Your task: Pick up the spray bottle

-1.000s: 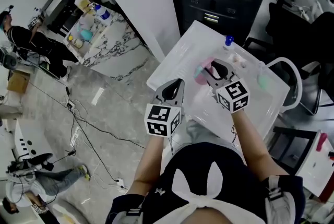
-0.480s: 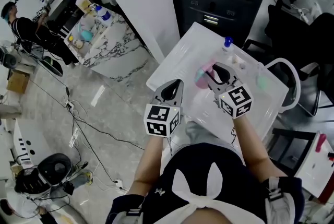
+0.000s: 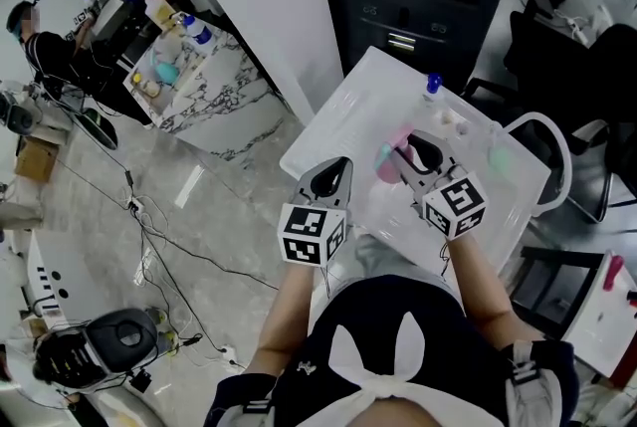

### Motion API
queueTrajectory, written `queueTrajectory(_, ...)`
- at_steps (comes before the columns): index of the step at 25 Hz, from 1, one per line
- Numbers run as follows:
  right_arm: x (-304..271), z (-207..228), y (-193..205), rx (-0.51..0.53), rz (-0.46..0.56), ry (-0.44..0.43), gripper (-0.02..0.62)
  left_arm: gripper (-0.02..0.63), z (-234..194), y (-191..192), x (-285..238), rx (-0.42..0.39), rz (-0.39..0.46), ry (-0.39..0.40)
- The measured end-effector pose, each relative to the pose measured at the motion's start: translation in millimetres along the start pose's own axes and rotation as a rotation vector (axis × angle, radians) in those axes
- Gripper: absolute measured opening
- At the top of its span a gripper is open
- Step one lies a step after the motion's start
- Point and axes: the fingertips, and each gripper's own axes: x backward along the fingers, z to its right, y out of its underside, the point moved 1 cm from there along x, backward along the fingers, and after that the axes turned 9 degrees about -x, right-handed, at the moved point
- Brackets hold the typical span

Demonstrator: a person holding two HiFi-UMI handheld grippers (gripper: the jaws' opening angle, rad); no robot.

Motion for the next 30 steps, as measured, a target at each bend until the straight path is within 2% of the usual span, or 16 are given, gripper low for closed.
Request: queueTrajectory(30,23.8,-16.4,14.1,-0.021,-0.011,-0.024,0.141,0.032,11.7,4.1,5.2,0.007,-0.005,0.024)
